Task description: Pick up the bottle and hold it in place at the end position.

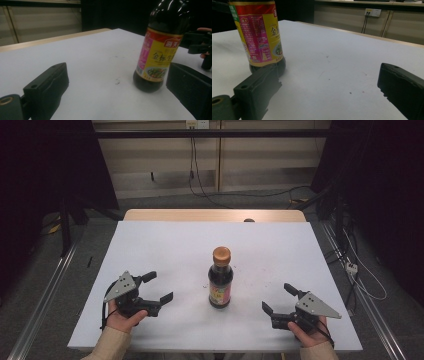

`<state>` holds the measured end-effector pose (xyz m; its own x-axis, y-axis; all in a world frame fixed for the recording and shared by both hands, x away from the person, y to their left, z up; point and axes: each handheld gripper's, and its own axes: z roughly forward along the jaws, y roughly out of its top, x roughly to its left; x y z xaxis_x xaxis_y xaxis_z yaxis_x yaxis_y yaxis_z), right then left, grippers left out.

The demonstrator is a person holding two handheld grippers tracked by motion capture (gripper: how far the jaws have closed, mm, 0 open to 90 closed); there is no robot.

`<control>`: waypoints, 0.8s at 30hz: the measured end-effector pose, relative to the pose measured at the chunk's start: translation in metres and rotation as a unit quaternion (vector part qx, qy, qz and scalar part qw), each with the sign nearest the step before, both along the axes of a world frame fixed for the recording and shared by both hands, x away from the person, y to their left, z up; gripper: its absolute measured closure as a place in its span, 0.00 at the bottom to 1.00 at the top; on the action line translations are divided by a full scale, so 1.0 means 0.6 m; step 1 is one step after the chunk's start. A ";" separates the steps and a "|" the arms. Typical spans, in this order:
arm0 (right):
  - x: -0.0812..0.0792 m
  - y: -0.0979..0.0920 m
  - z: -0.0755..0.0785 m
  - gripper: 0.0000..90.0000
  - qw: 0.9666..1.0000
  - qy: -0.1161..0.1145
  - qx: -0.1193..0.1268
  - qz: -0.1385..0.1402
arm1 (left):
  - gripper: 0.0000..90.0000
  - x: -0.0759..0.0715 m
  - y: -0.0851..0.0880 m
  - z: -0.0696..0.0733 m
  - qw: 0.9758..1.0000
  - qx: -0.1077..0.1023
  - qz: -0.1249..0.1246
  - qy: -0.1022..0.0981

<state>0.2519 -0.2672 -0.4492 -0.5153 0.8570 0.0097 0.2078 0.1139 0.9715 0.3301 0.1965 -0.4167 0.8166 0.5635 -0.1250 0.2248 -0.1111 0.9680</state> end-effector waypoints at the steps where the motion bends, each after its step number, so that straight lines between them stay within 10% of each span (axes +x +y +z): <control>1: 0.000 0.000 0.000 0.03 1.000 0.000 0.000 0.000 | 0.05 0.000 -0.005 0.002 1.000 -0.002 -0.002 0.003; 24: -0.003 -0.003 0.000 0.03 1.000 0.002 0.001 -0.001 | 0.06 0.002 -0.166 0.007 0.996 0.016 -0.083 0.005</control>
<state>0.2498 -0.2687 -0.4491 -0.5143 0.8575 0.0130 0.2109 0.1118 0.9711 0.3311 0.0969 -0.4123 0.8978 0.4246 -0.1168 0.2098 -0.1793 0.9612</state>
